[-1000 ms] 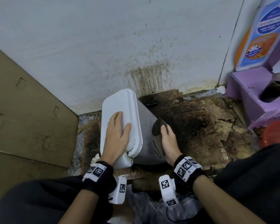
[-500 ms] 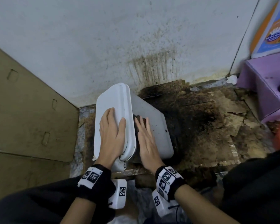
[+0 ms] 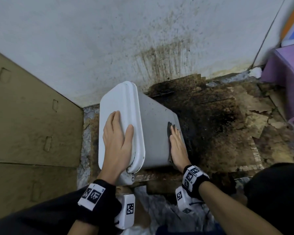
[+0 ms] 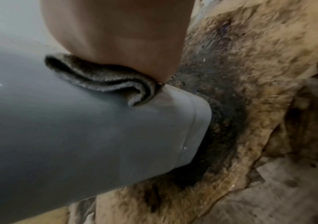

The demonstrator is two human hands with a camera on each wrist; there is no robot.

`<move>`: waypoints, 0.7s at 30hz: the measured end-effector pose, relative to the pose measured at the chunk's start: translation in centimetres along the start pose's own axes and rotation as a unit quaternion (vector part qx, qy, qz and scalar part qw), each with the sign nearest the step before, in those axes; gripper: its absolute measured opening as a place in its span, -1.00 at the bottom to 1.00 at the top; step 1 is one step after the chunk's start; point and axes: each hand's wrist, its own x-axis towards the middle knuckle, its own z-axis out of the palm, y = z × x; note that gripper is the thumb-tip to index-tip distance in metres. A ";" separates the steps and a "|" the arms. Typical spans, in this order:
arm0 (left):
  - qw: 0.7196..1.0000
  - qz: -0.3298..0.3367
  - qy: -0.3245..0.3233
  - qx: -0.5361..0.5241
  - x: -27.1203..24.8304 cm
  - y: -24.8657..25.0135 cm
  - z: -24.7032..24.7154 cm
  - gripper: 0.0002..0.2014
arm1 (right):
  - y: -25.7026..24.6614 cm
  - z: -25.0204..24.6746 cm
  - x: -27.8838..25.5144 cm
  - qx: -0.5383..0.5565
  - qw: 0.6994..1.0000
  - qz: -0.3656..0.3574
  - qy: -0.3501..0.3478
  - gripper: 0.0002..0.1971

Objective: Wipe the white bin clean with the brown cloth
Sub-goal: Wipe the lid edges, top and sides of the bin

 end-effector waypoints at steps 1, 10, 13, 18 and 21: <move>1.000 -0.001 0.003 -0.002 0.1 -0.3 -0.1 -0.29 | -0.5 0.3 -0.3 -0.008 1.000 -0.004 -0.002 -0.49; 1.000 -0.005 0.006 -0.020 0.0 -2.2 -0.8 -0.31 | -9.3 4.0 -5.5 0.019 0.980 -0.195 -0.026 -0.49; 1.000 -0.005 0.007 -0.023 0.1 -2.4 -0.9 -0.31 | -7.4 3.2 -4.8 -0.020 0.971 -0.238 -0.018 -0.48; 0.999 -0.008 0.001 -0.044 0.1 -3.4 -1.5 -0.28 | -1.5 2.2 -2.5 -0.027 0.986 -0.167 0.008 -0.49; 0.998 -0.010 0.003 -0.060 0.1 -4.0 -1.9 -0.24 | 1.7 1.4 -1.3 -0.034 0.994 -0.100 0.031 -0.49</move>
